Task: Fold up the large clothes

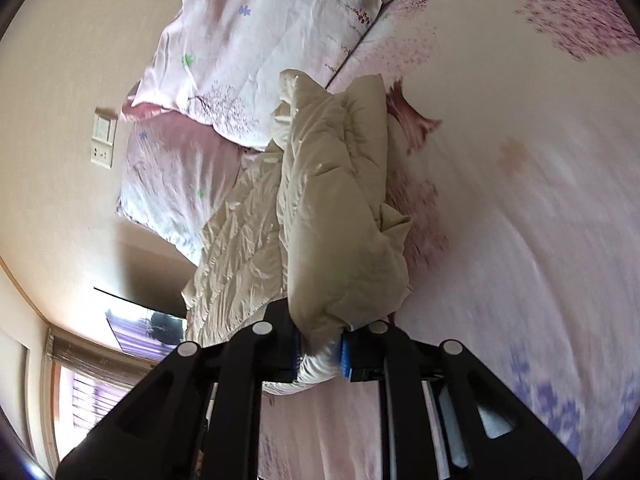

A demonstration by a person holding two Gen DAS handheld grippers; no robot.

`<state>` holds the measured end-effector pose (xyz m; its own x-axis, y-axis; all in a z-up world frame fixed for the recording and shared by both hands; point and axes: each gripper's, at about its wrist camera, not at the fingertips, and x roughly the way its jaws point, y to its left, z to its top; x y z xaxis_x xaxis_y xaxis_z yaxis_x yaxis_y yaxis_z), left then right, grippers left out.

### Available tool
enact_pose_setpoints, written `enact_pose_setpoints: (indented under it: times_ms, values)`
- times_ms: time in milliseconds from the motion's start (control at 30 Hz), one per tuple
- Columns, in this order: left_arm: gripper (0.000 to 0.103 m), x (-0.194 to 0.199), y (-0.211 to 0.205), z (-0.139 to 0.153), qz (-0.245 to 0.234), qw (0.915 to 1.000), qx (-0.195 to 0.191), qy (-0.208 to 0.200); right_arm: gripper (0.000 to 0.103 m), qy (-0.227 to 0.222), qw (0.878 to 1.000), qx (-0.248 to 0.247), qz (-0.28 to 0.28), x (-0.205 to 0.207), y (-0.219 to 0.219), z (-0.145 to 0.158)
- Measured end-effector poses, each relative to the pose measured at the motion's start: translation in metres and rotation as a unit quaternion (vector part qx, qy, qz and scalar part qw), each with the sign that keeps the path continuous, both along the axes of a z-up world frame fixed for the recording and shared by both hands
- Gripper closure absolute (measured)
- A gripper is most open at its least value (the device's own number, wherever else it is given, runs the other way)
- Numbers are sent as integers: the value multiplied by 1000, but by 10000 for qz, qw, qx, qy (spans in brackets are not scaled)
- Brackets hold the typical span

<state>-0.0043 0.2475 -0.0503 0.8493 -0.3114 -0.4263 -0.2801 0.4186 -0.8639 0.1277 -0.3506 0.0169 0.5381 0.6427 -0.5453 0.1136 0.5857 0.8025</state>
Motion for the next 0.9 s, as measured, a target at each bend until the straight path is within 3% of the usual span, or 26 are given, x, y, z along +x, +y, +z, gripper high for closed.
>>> enact_pose_setpoints:
  times_ms: [33, 200, 300, 333, 367, 433, 467, 567, 700, 900]
  values:
    - [96, -3, 0, -2, -2, 10000, -9, 15, 84, -14, 9999, -99, 17, -4, 1, 1]
    - [90, -3, 4, -11, -167, 9998, -38, 138, 51, -290, 9907, -1315, -174, -21, 7, 16]
    - [80, -4, 5, -11, -201, 9996, -9, 176, 37, -568, 9737, -2134, -569, -29, 8, 33]
    - [72, -6, 5, -10, -213, 9996, 12, 178, 36, -695, 9631, -2488, -755, -32, 9, 41]
    - [65, -9, 5, -9, -219, 9996, 44, 162, 35, -920, 9478, -2899, -953, -35, 13, 51]
    - [56, -15, 4, -4, -187, 9994, 259, 127, 35, -1377, 9285, -3318, -936, -37, 29, 68]
    - [50, -20, 4, -2, -175, 9991, 374, 114, 36, -1561, 9254, -3364, -777, -35, 40, 74]
    - [38, -30, -2, 5, -202, 9977, 643, 91, 49, -2050, 9197, -3347, 119, -26, 86, 84]
    - [37, -32, -14, 7, -397, 9958, 805, 170, 61, -2263, 9034, -3447, 1175, -6, 158, 80]
    - [37, -16, -19, -5, -424, 9960, 663, 432, 62, -2264, 8820, -3722, 1795, 4, 218, 62]
